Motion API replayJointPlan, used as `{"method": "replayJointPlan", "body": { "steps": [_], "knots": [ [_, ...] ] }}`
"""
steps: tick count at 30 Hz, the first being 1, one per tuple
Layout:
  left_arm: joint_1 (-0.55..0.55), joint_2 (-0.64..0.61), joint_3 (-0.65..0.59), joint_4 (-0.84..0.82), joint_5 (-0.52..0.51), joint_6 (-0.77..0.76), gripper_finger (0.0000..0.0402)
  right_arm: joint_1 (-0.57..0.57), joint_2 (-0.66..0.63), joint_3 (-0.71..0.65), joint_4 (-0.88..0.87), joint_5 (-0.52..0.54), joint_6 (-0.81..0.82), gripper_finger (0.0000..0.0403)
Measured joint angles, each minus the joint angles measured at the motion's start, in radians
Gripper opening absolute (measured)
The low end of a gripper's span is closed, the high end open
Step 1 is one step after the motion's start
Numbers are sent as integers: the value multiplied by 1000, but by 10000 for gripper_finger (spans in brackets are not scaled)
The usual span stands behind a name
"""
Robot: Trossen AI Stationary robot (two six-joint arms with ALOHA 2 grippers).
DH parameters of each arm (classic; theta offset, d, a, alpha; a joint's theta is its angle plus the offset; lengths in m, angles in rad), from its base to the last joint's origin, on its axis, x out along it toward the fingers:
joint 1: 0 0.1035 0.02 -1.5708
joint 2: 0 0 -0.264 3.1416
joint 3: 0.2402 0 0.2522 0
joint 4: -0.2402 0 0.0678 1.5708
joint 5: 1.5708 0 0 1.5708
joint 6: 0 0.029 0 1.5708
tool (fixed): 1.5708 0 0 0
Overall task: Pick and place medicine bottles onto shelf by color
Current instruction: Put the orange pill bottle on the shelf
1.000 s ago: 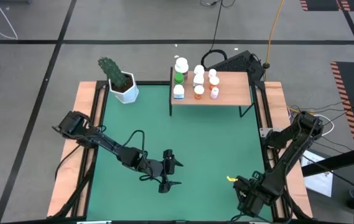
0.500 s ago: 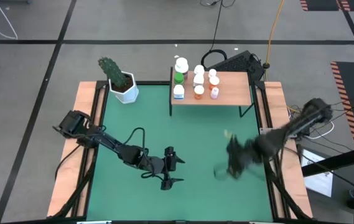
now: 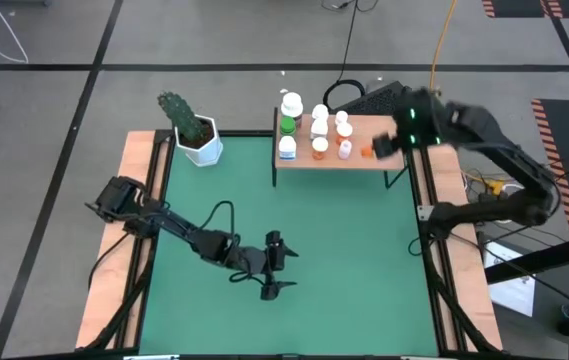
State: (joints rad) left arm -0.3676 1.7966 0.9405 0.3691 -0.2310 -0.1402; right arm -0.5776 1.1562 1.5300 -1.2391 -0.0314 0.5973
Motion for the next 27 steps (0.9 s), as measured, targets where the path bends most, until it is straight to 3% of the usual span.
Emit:
{"method": "replayJointPlan", "body": {
  "steps": [6,12,27],
  "knots": [
    [15,0,0,-47,2,-13,372,-163,247,208,-34,-52,-119,188],
    [-1,0,0,-143,4,-38,372,-249,427,295,-166,-51,-179,188],
    [-5,0,0,-155,1,-47,372,-274,501,296,-166,-51,-247,208]
  ]
}}
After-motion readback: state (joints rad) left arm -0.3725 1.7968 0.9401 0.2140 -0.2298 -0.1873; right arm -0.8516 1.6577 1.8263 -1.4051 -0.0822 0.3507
